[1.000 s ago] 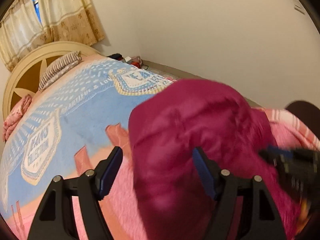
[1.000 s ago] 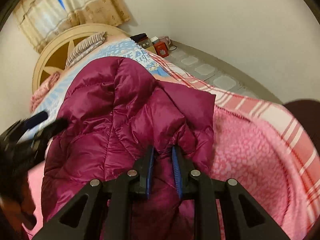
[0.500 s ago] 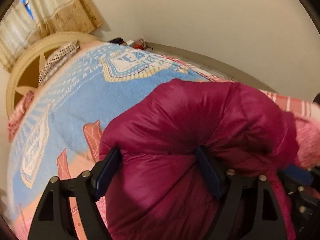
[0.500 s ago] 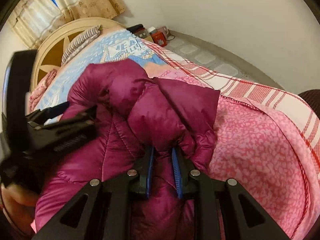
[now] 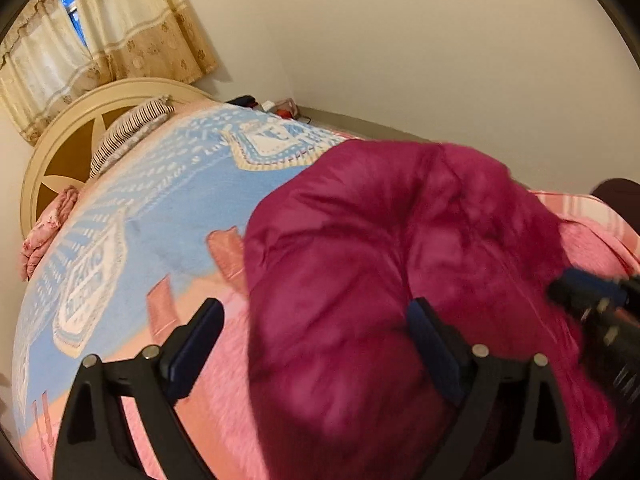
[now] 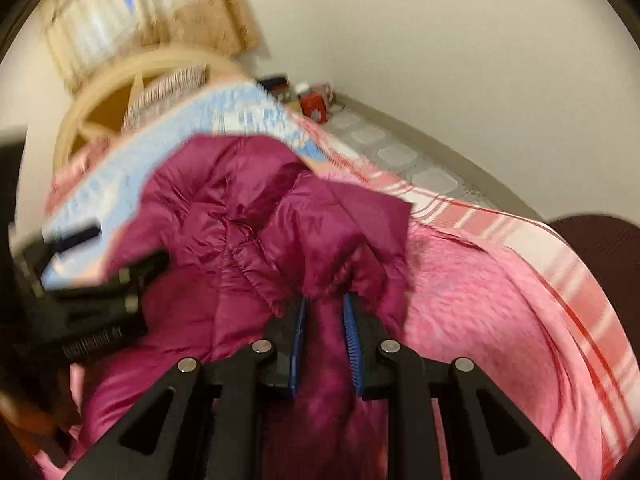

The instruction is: Fold large clothes

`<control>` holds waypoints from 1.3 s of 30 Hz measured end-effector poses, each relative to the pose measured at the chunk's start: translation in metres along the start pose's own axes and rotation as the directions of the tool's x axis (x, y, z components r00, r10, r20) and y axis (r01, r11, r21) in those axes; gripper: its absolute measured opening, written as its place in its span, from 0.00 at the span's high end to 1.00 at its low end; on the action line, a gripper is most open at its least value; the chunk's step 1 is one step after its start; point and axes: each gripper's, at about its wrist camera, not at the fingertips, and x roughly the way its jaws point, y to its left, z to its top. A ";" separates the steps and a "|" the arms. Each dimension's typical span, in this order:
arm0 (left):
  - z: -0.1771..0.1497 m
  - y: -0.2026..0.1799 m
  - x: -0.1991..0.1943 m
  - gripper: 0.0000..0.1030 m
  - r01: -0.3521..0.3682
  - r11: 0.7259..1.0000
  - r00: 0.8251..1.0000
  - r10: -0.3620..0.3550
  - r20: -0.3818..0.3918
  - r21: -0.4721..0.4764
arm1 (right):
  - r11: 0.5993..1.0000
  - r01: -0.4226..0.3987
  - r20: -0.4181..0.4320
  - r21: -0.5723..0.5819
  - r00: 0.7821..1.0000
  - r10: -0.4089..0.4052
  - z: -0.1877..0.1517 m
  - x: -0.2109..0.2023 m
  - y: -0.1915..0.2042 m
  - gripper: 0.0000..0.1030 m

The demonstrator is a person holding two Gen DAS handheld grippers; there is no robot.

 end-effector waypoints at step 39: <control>-0.178 0.055 -0.271 0.00 -0.035 0.958 0.956 0.115 0.271 -0.285 | 0.983 0.049 0.417 -0.178 0.908 0.030 -0.165 -0.342 0.081 0.36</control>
